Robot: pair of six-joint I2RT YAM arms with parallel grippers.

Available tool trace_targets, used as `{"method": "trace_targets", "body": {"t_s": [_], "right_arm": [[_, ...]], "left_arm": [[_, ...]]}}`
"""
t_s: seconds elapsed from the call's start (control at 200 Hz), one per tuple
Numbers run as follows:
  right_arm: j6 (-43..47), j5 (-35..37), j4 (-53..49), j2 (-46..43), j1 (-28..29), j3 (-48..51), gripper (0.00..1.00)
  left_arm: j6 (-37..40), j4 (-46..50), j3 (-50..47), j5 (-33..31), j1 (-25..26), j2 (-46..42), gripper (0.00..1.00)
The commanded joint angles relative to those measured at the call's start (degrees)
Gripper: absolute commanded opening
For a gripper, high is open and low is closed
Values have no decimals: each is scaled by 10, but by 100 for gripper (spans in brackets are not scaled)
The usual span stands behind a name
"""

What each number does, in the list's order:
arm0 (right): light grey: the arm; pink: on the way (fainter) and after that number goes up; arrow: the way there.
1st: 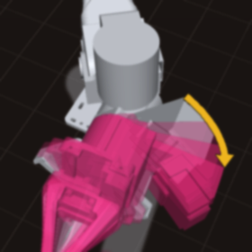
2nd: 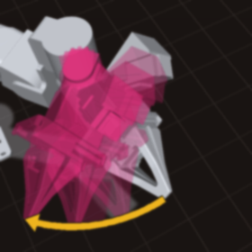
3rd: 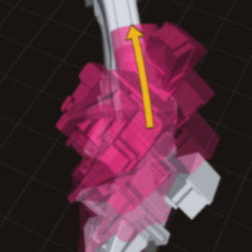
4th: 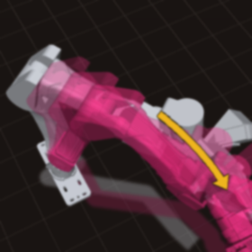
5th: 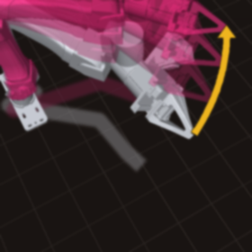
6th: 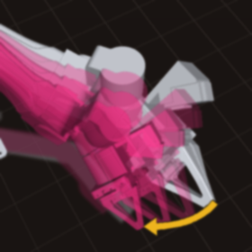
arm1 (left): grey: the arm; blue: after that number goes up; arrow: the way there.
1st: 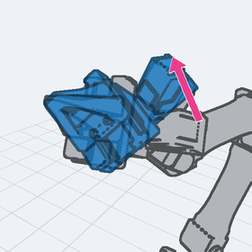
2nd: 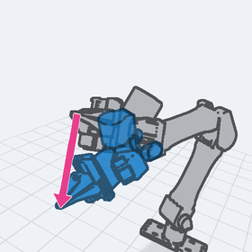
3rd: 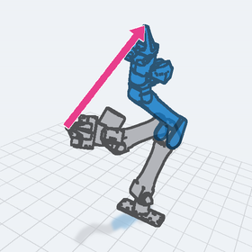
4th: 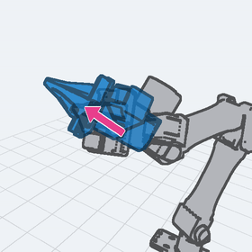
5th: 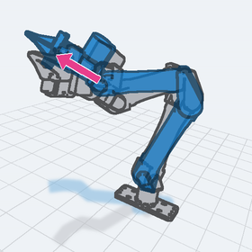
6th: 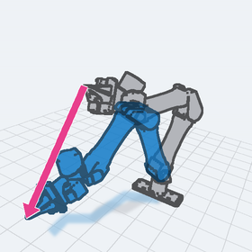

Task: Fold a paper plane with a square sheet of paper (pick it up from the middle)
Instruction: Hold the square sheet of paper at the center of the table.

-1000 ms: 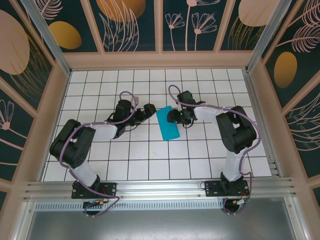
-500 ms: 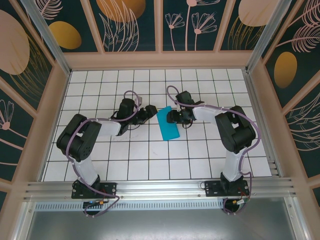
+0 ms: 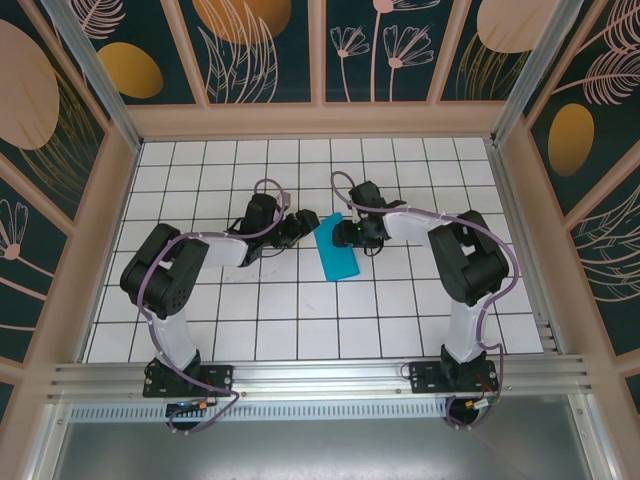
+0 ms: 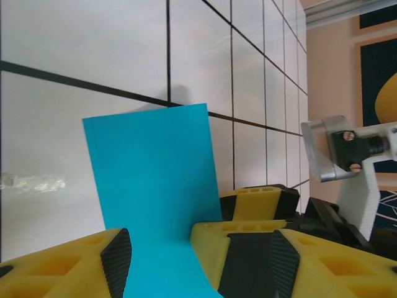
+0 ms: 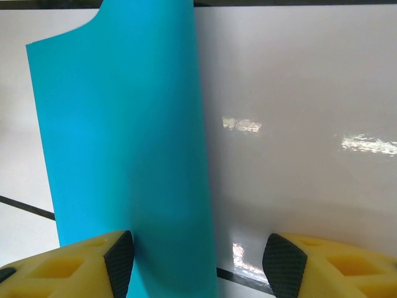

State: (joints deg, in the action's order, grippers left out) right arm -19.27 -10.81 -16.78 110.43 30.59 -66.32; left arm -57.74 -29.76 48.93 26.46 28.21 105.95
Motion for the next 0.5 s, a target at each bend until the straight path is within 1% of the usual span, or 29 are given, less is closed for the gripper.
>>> {"method": "trace_targets", "body": {"t_s": [0.0,0.17,0.495], "right_arm": [[20,-11,10,99,18,31,65],[20,-10,6,108,20,25,65],[19,1,-2,120,21,18,67]], "left_arm": [[7,24,17,-15,4,10,62],[8,37,20,-24,4,13,58],[5,36,30,-7,4,24,50]]}}
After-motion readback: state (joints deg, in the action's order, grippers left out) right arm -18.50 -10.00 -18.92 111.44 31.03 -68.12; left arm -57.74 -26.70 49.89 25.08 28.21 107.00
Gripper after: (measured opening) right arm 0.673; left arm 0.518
